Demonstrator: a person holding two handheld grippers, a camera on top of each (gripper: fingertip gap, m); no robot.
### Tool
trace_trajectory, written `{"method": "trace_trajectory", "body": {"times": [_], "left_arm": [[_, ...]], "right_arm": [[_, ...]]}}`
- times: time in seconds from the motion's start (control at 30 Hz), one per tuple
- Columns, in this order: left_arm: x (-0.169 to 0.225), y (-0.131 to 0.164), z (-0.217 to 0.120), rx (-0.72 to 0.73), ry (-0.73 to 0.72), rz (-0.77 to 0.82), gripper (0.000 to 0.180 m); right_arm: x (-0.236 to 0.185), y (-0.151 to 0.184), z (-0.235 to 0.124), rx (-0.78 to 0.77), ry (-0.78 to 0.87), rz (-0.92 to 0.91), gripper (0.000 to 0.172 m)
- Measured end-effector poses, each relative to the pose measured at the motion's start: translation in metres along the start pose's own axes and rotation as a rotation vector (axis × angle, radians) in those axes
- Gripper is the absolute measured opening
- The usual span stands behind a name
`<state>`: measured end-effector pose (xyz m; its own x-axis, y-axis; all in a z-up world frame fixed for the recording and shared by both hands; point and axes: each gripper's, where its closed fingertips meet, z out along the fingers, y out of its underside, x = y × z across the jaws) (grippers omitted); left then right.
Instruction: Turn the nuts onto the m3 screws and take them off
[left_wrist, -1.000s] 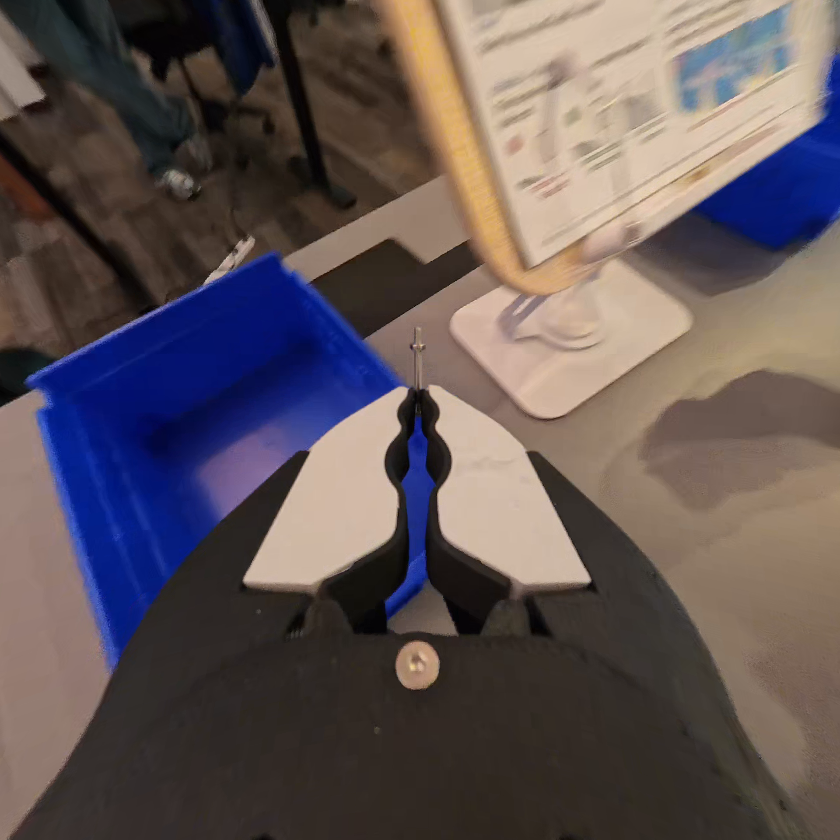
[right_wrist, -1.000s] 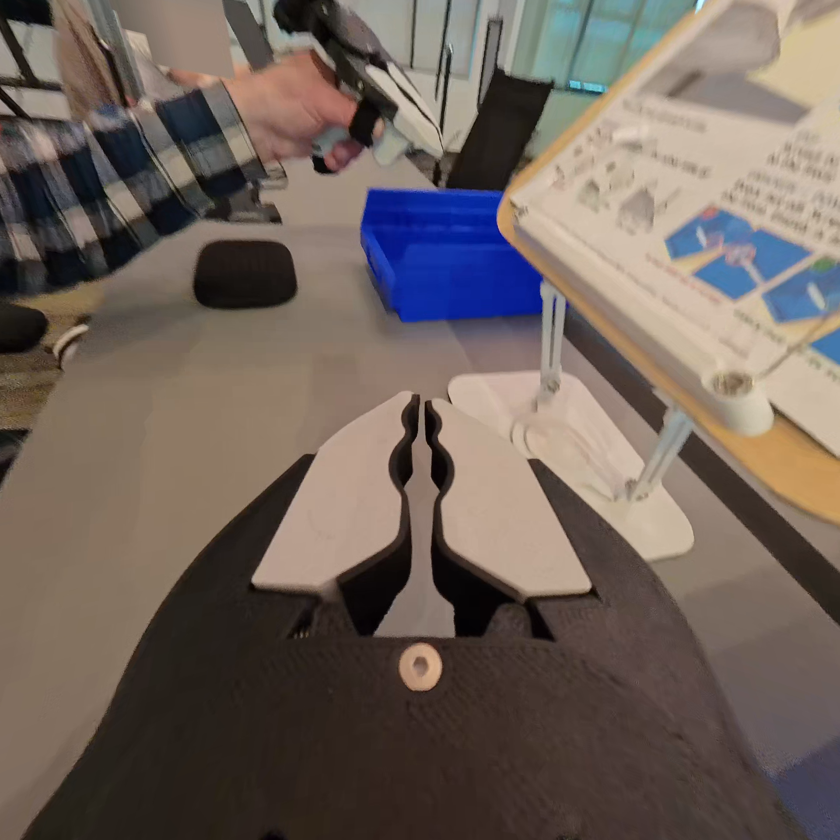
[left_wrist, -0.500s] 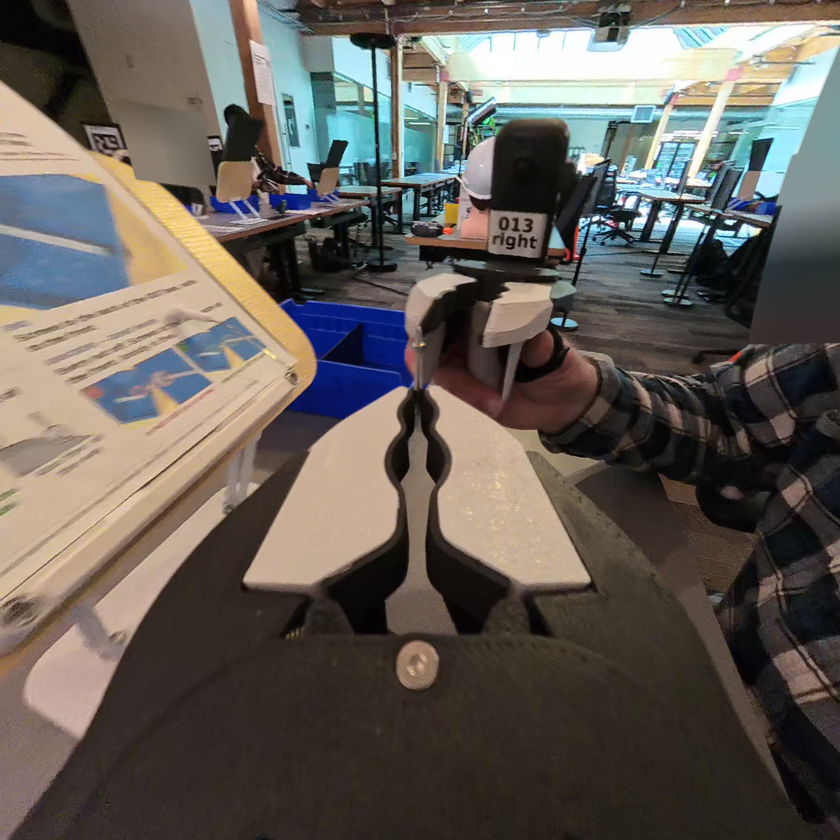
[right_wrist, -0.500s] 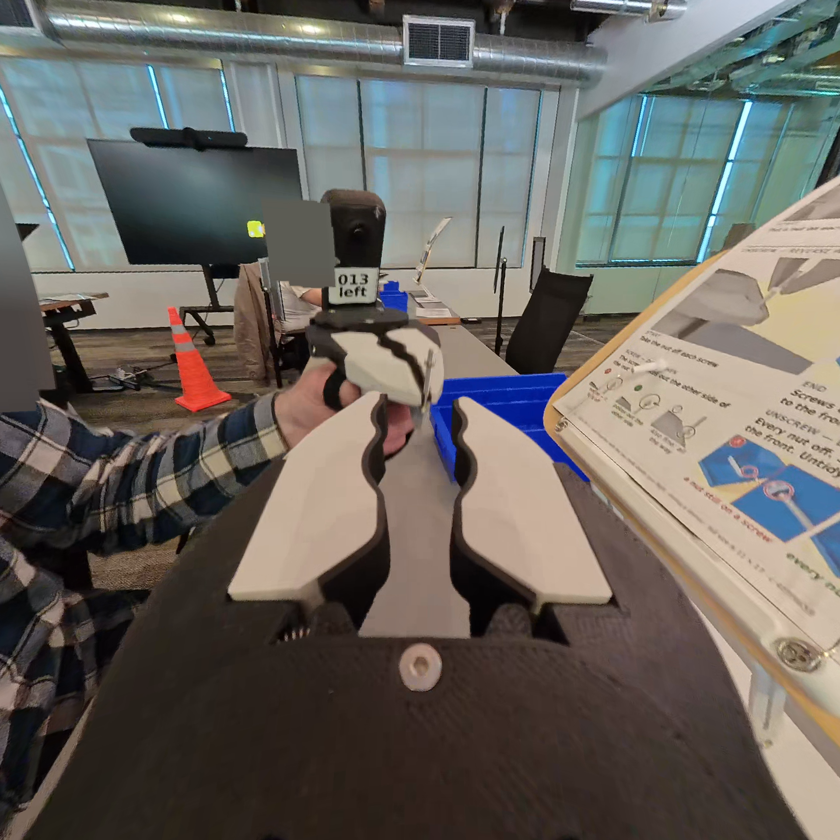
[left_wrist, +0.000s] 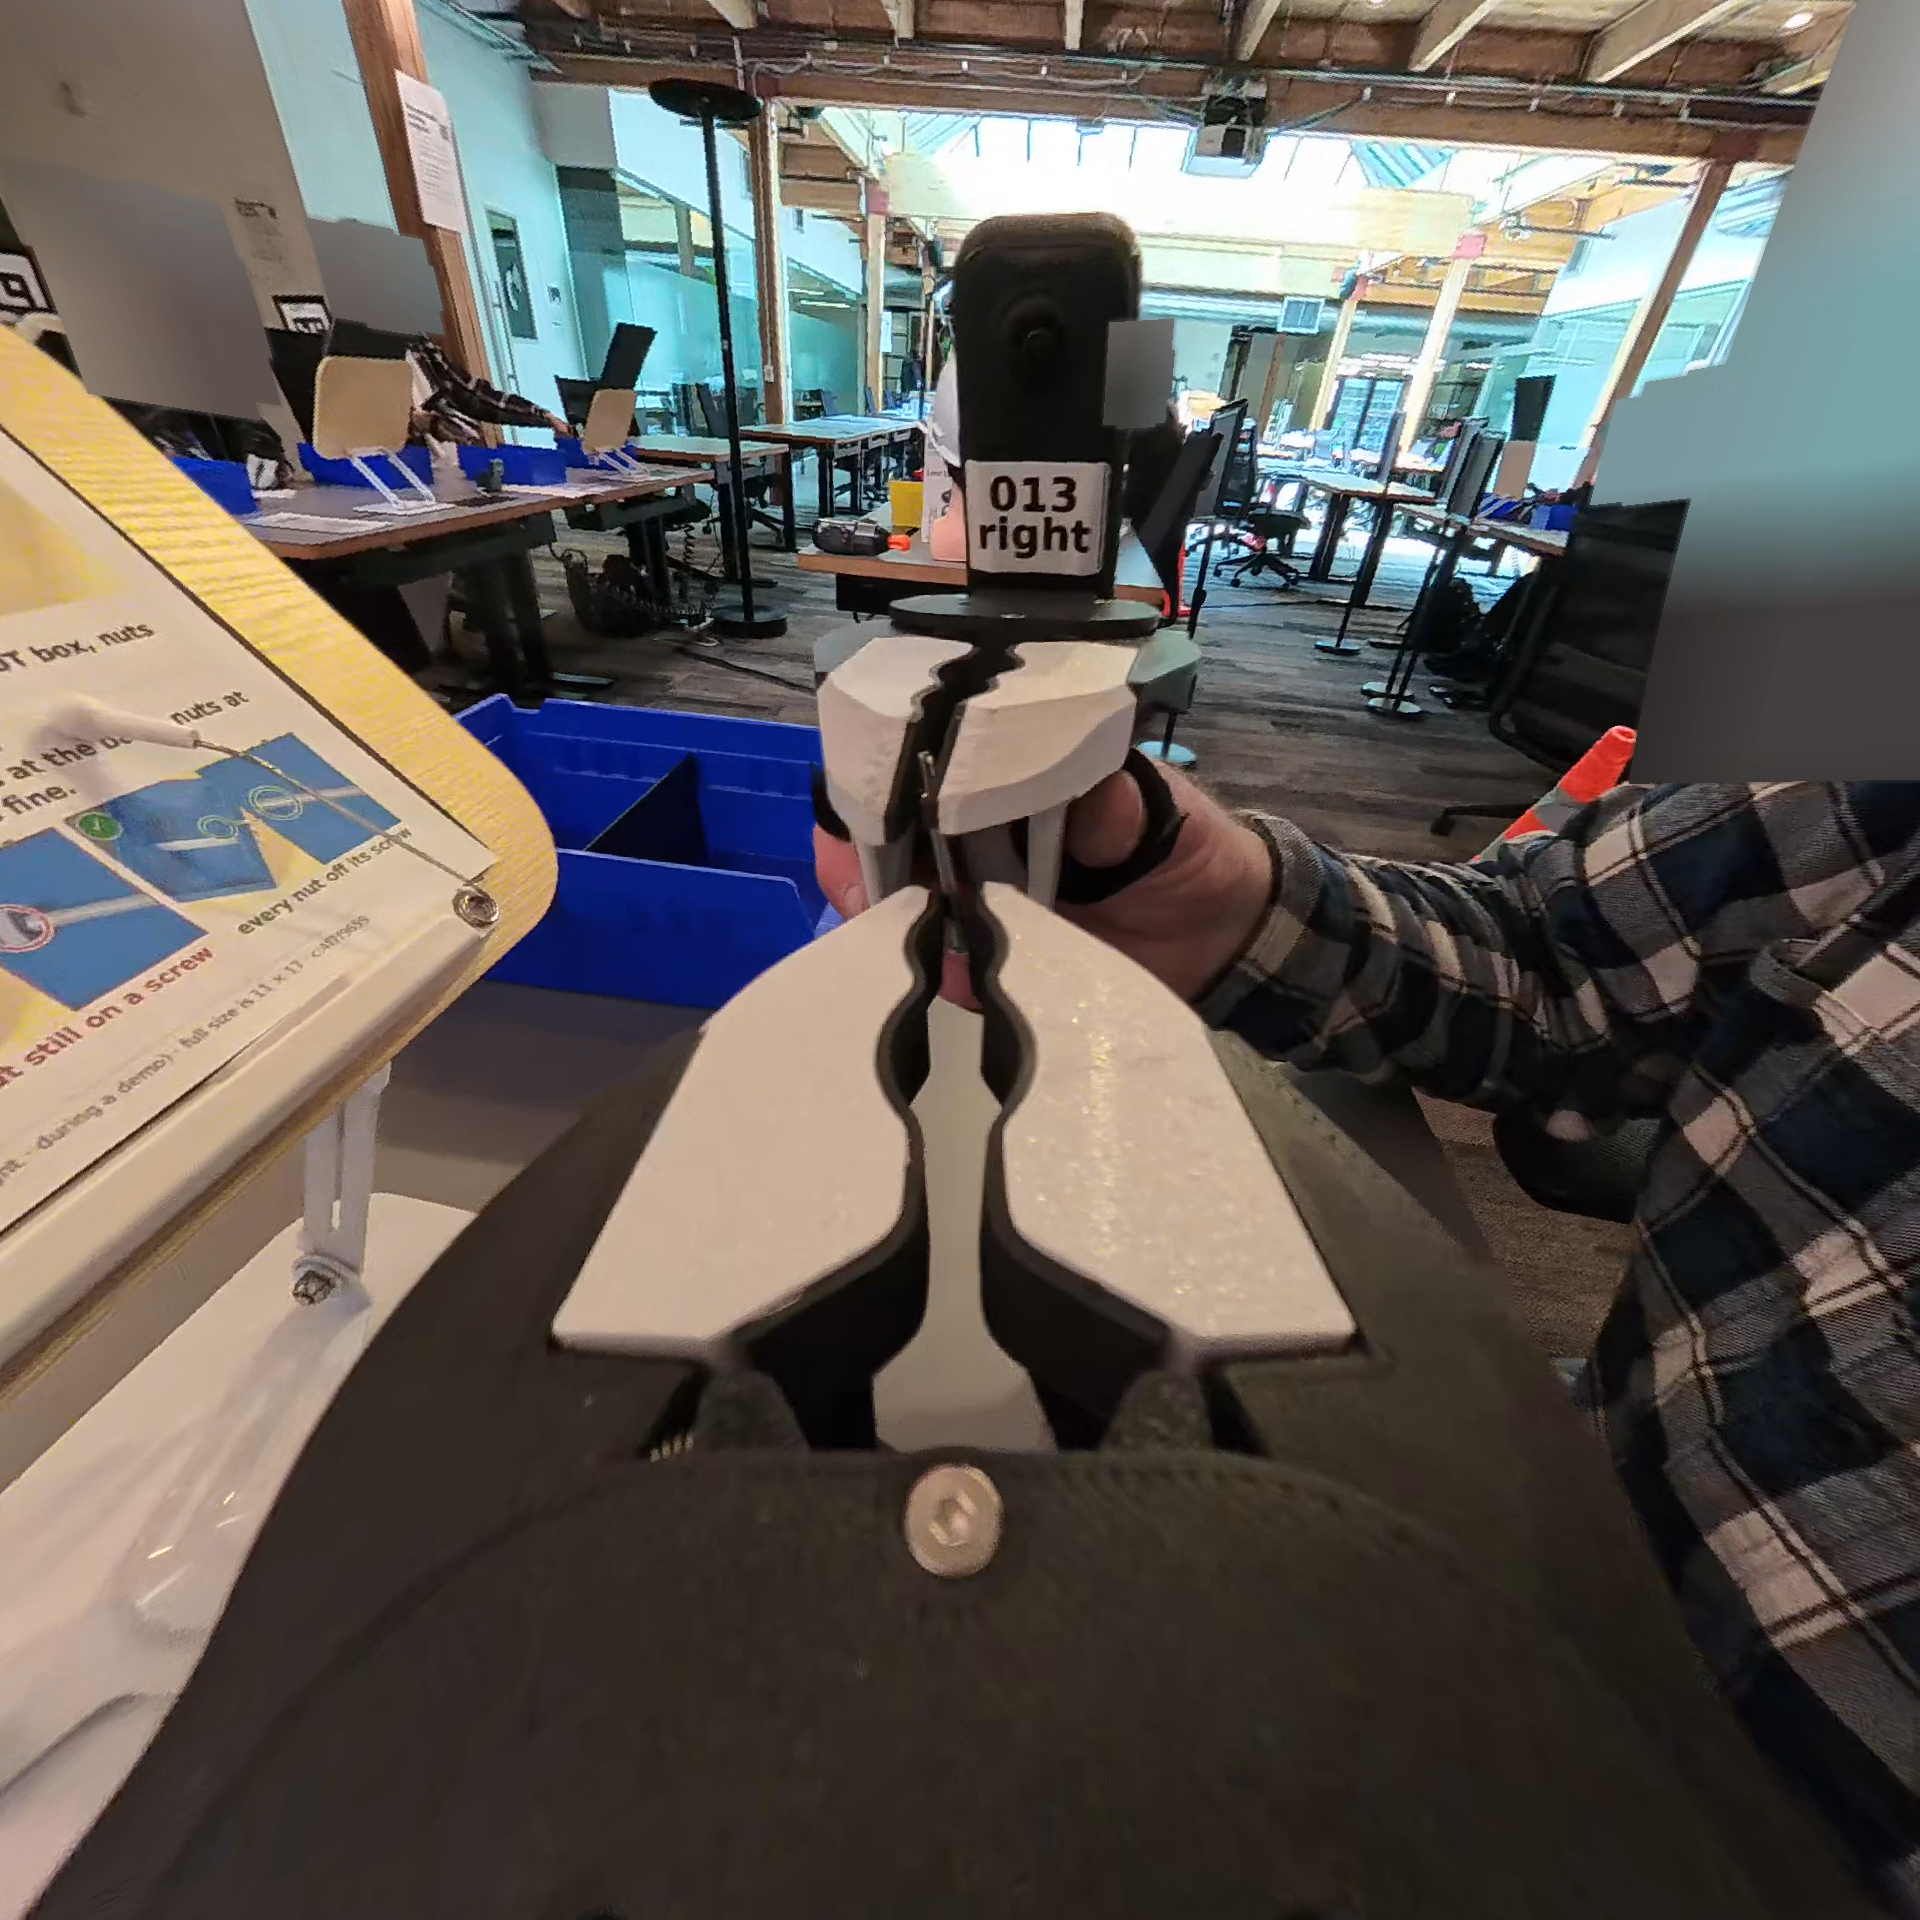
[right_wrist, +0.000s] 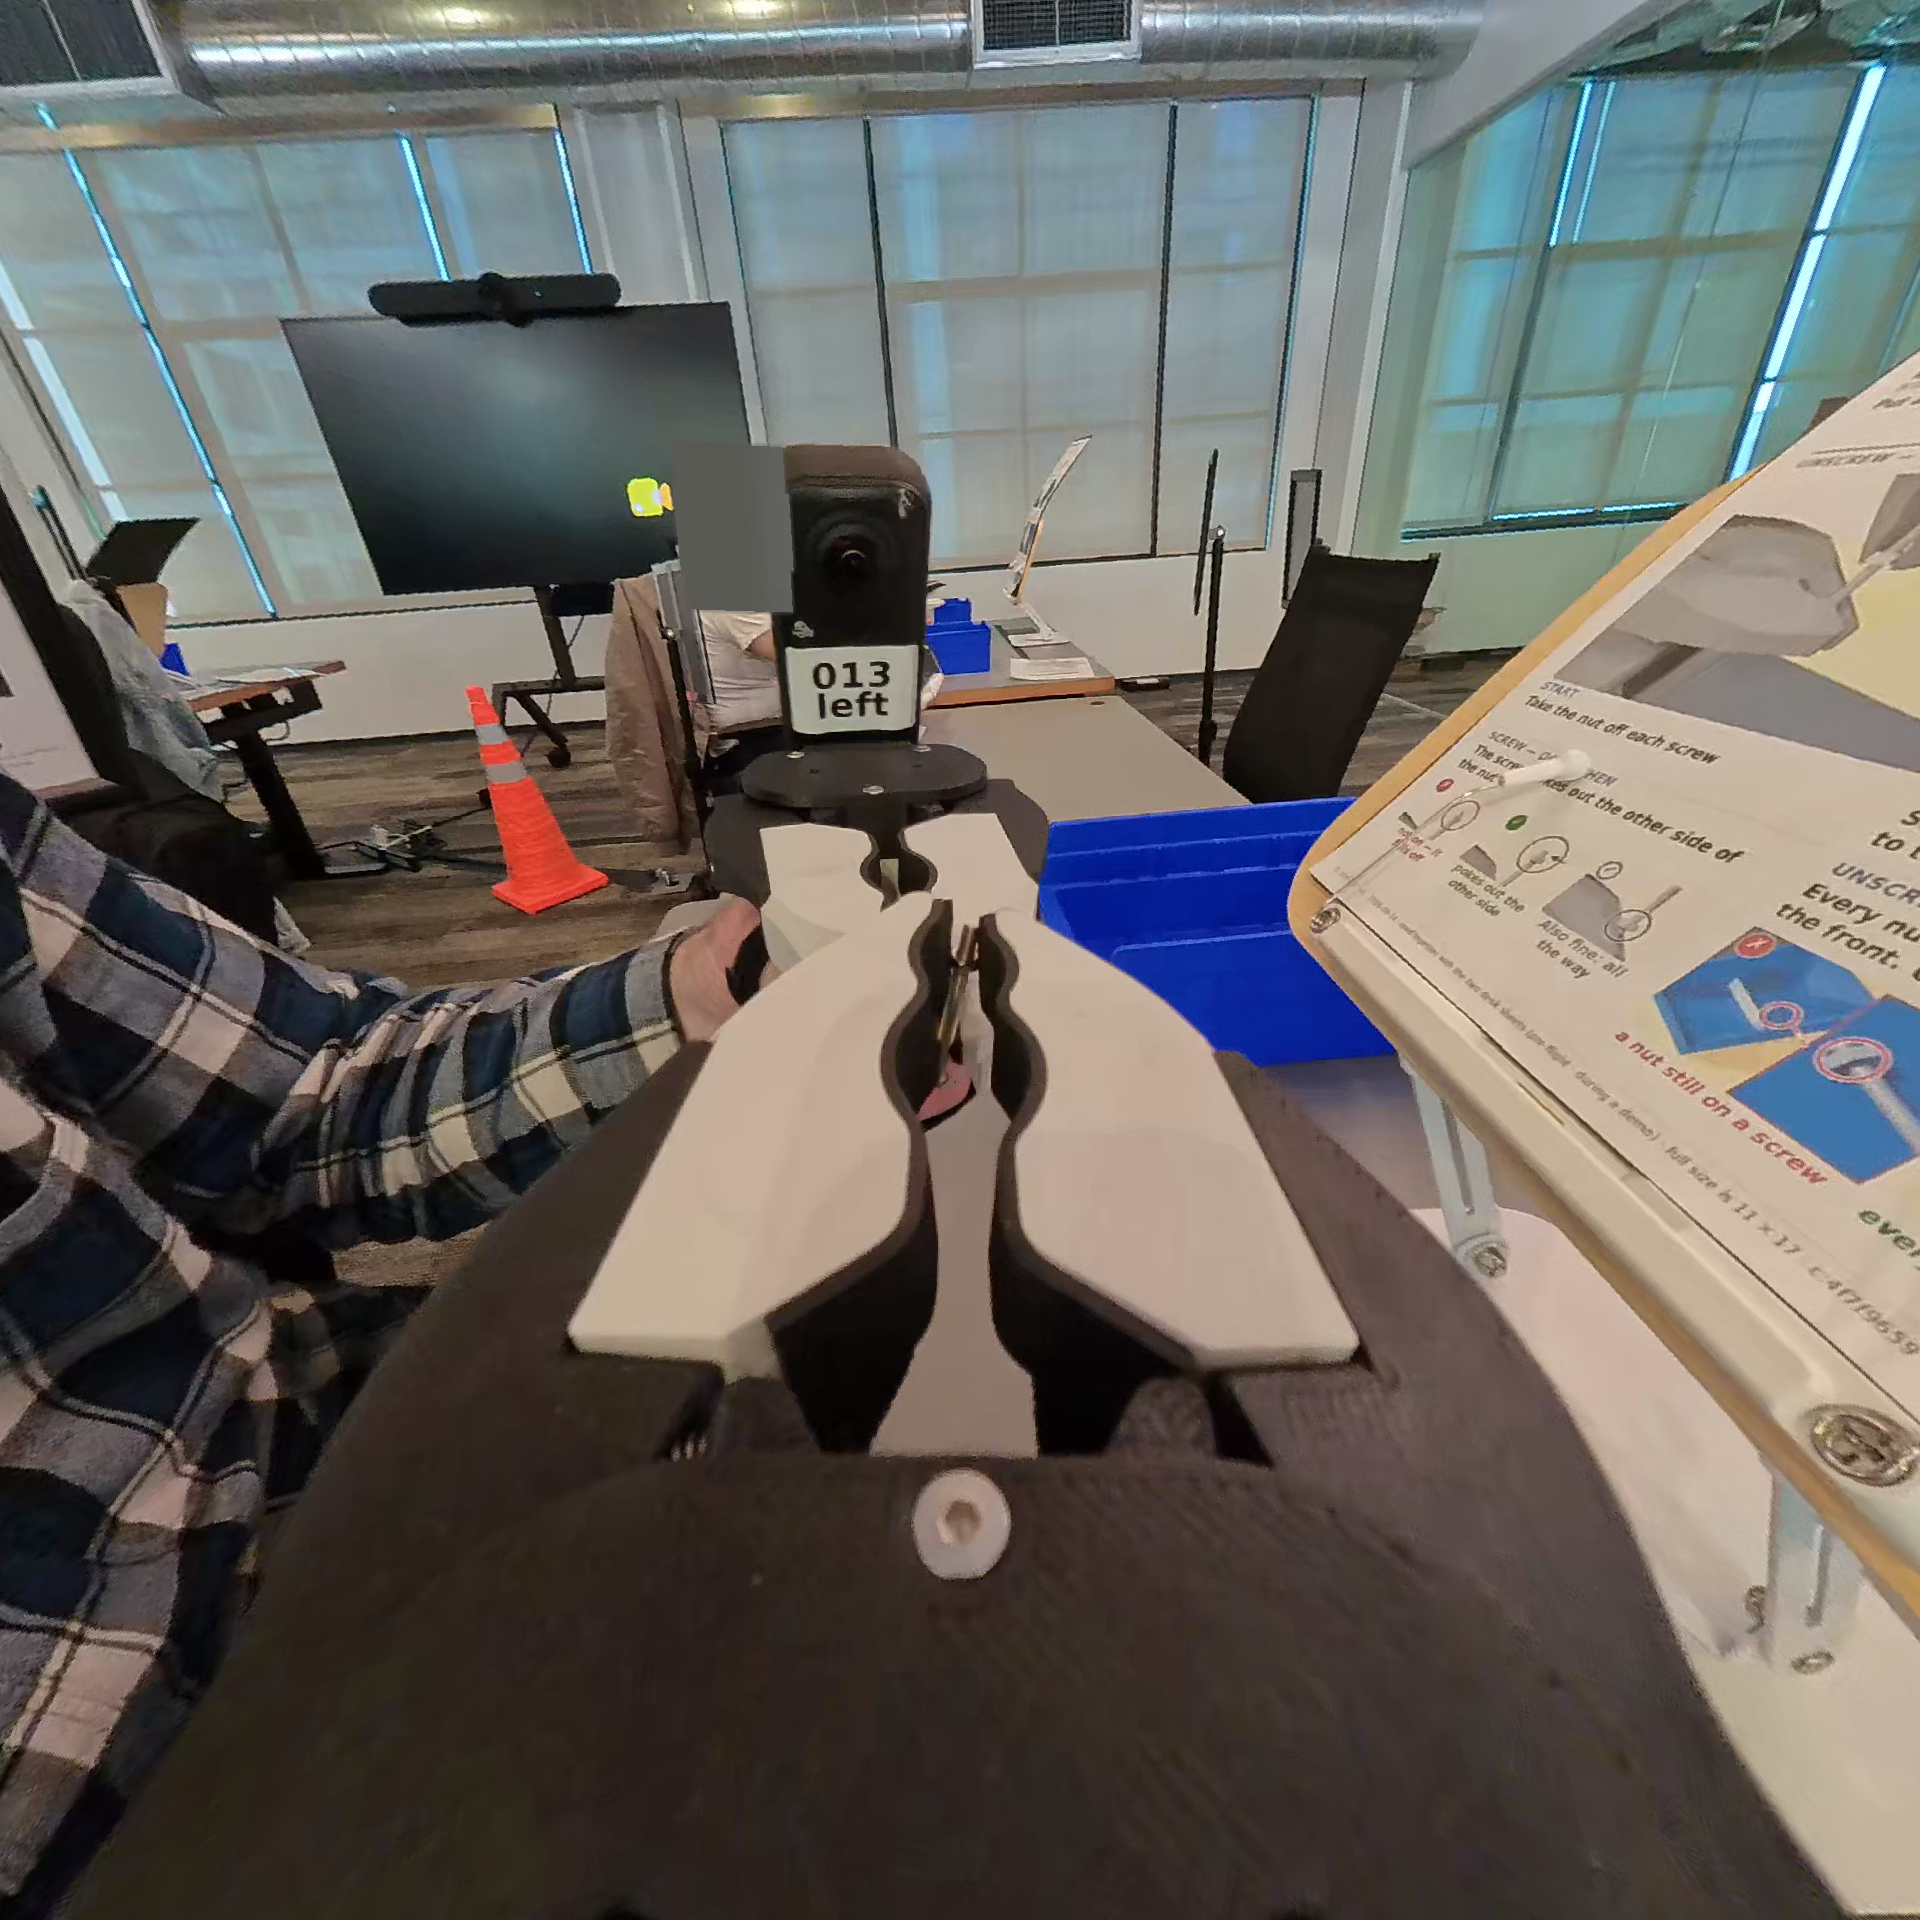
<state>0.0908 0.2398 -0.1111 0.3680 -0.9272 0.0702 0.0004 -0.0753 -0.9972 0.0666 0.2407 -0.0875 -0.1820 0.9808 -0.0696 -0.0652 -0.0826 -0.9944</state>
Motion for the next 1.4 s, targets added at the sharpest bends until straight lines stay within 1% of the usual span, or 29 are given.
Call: {"method": "trace_trajectory", "body": {"times": [0.03, 0.13, 0.3, 0.4, 0.53, 0.57, 0.67, 0.7, 0.8, 0.97, 1.03, 1.1, 1.17, 1.2, 1.23, 1.27, 1.33, 1.4], "left_arm": [[-0.002, 0.0, 0.0, 0.002, -0.01, 0.002, 0.01], [-0.004, 0.008, 0.005, -0.064, -0.025, 0.028, 0.032], [-0.003, 0.009, 0.011, -0.056, -0.006, 0.019, 0.007], [-0.008, 0.013, 0.013, -0.064, -0.017, 0.008, 0.002], [-0.01, 0.012, 0.013, -0.041, -0.036, 0.008, 0.002], [-0.013, 0.011, 0.013, -0.034, -0.057, 0.01, 0.002], [-0.012, 0.01, 0.013, -0.028, -0.056, 0.018, 0.002], [-0.012, 0.01, 0.014, -0.034, -0.061, 0.029, 0.002], [-0.008, 0.011, 0.017, -0.039, -0.047, 0.045, 0.002], [-0.003, 0.01, 0.019, -0.014, -0.036, 0.056, 0.002], [-0.001, 0.011, 0.018, -0.01, -0.028, 0.058, 0.002], [-0.001, 0.009, 0.018, 0.002, -0.03, 0.06, 0.002], [-0.001, 0.002, 0.014, 0.045, -0.021, 0.045, 0.002], [-0.003, -0.002, 0.01, 0.07, -0.025, 0.035, 0.002], [-0.001, -0.005, 0.007, 0.084, -0.006, 0.03, 0.002], [-0.001, -0.006, 0.006, 0.09, -0.01, 0.032, 0.002], [-0.003, -0.005, 0.005, 0.078, -0.016, 0.029, 0.002], [-0.003, -0.003, 0.008, 0.077, -0.016, 0.023, 0.002]], "right_arm": [[0.002, 0.0, 0.0, -0.004, 0.006, 0.016, 0.005], [0.006, 0.001, -0.002, -0.021, 0.003, 0.039, 0.005], [0.005, 0.008, 0.001, -0.08, -0.012, 0.048, 0.005], [0.005, 0.011, 0.001, -0.096, -0.005, 0.039, 0.005], [0.009, 0.003, -0.002, -0.047, 0.015, 0.036, 0.022], [0.011, -0.001, -0.005, -0.03, 0.027, 0.033, 0.035], [0.019, 0.002, -0.006, -0.072, 0.075, -0.001, 0.061], [0.018, 0.003, -0.004, -0.079, 0.073, -0.009, 0.064], [0.019, 0.007, 0.001, -0.092, 0.076, -0.017, 0.064], [0.023, 0.012, 0.004, -0.09, 0.075, 0.013, 0.056], [0.024, 0.012, 0.002, -0.089, 0.075, 0.015, 0.057], [0.023, 0.011, -0.002, -0.087, 0.077, 0.008, 0.058], [0.023, 0.008, -0.011, -0.067, 0.072, 0.018, 0.058], [0.028, 0.007, -0.017, -0.061, 0.09, 0.028, 0.056], [0.035, 0.007, -0.025, -0.062, 0.124, 0.028, 0.051], [0.042, 0.007, -0.032, -0.058, 0.149, 0.031, 0.05], [0.044, 0.001, -0.041, -0.02, 0.133, 0.059, 0.052], [0.038, -0.004, -0.037, -0.016, 0.114, 0.036, 0.054]]}}
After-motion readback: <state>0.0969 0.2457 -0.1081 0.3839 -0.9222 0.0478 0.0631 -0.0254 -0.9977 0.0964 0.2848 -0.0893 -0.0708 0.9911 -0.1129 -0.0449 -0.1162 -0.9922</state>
